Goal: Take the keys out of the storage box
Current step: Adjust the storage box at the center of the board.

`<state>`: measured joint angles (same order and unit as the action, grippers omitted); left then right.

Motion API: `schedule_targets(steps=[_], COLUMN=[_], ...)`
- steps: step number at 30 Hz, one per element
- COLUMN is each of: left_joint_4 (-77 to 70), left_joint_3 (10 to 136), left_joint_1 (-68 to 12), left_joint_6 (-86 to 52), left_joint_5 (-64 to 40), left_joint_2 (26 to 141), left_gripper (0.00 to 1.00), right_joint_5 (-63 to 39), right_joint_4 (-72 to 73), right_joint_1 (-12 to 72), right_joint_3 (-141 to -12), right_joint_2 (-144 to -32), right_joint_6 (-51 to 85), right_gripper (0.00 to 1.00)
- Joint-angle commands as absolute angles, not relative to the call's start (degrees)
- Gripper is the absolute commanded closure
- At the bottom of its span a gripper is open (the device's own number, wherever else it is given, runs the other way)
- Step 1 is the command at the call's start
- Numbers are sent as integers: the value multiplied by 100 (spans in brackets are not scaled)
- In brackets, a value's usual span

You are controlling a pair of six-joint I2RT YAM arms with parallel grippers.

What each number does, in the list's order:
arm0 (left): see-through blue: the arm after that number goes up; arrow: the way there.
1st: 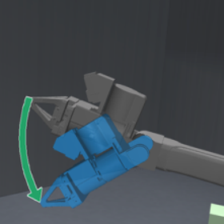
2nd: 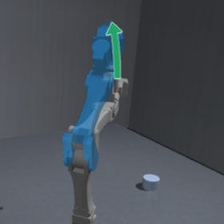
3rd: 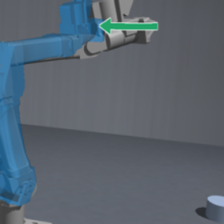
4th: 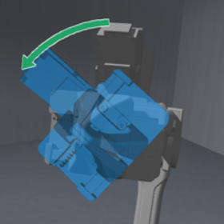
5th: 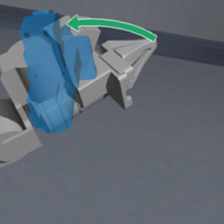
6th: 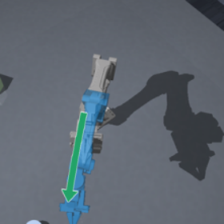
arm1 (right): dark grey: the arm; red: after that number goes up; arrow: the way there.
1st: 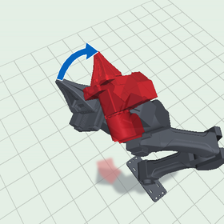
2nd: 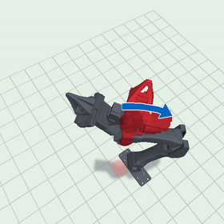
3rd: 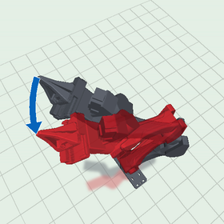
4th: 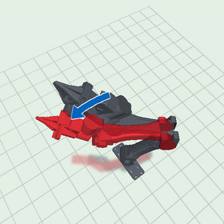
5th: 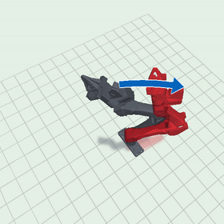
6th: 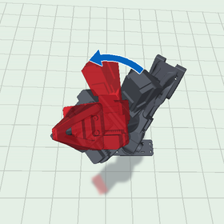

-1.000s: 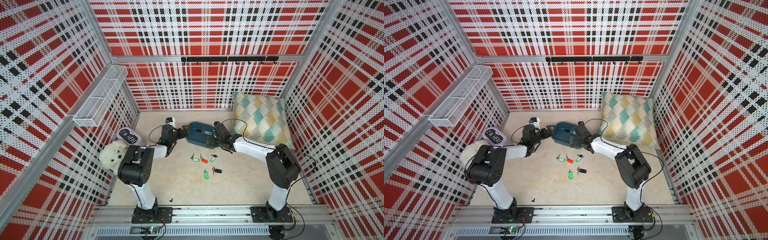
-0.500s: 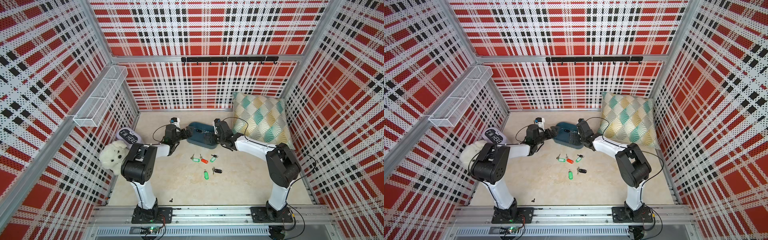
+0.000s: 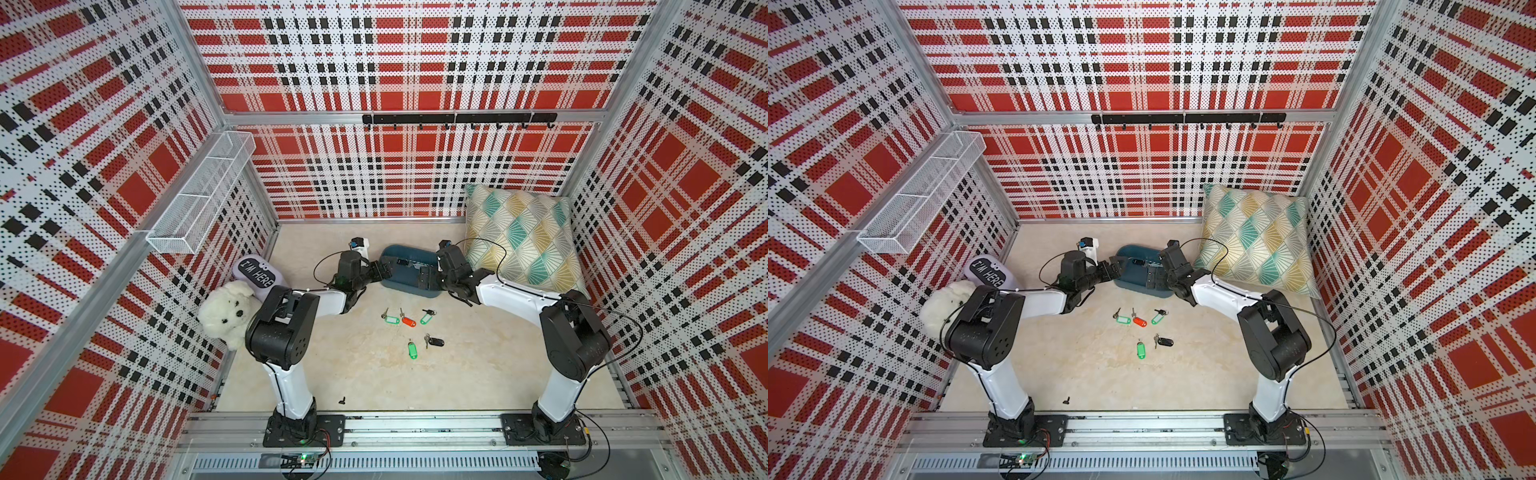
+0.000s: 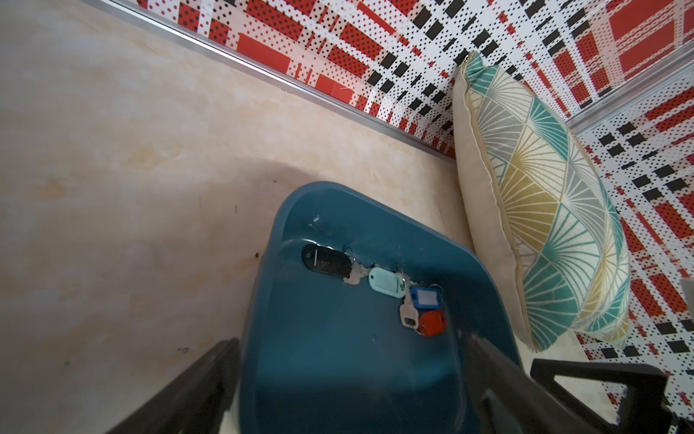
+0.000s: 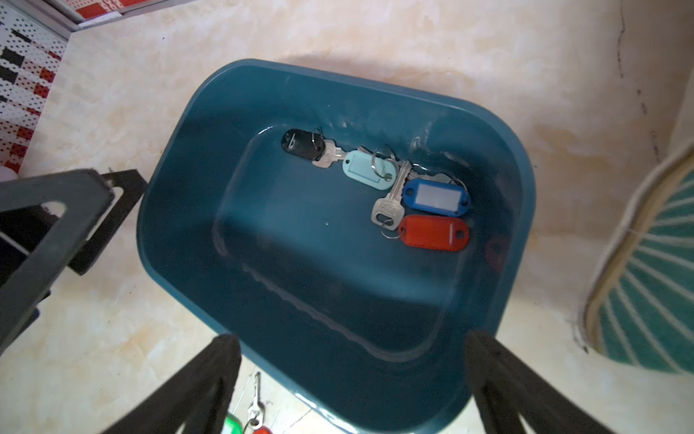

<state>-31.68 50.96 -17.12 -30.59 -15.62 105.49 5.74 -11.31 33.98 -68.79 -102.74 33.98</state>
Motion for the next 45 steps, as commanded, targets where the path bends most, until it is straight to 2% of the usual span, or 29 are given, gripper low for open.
schedule_targets(steps=[1,6,11,19,25,31,36,39,42,45], left_joint_4=[-3050,-3032,-3032,-3041,-3085,-3085,-3033,-2836,-2602,-2478], left_joint_3=[4920,4764,4711,4681,4215,3754,3364,3261,3243,3193], left_joint_1=[-1690,-1670,-1674,-1871,-1863,-1744,-1466,-1234,-1167,-1169], left_joint_6=[-3032,-3042,-3065,-3120,-3173,-3293,-3366,-3294,-3202,-3161], left_joint_5=[-1398,-1321,-1358,-1376,-1147,-1021,-779,-535,-271,-34], left_joint_2=[10376,10201,10208,10241,9710,9179,8619,8342,8142,7972], left_gripper=[1,1,1,1,1,1,1,1,1,1], right_joint_5=[918,1139,323,88,-253,116,1003,1147,1148,1041], right_joint_4=[-1213,-1274,-889,-861,-875,-1354,-2046,-2092,-1995,-2009], right_joint_1=[3351,3275,3112,2951,2830,2754,2748,2806,3042,3384], right_joint_3=[-6681,-6574,-6754,-7605,-8143,-8760,-9044,-8978,-9013,-9495], right_joint_2=[-10065,-10075,-10544,-11314,-11725,-11907,-11583,-11299,-11207,-11571], right_joint_6=[3568,3641,3499,2780,2447,2121,1987,1987,1992,1885], right_gripper=[0,0,0,2,2,0,0,2,8,17])
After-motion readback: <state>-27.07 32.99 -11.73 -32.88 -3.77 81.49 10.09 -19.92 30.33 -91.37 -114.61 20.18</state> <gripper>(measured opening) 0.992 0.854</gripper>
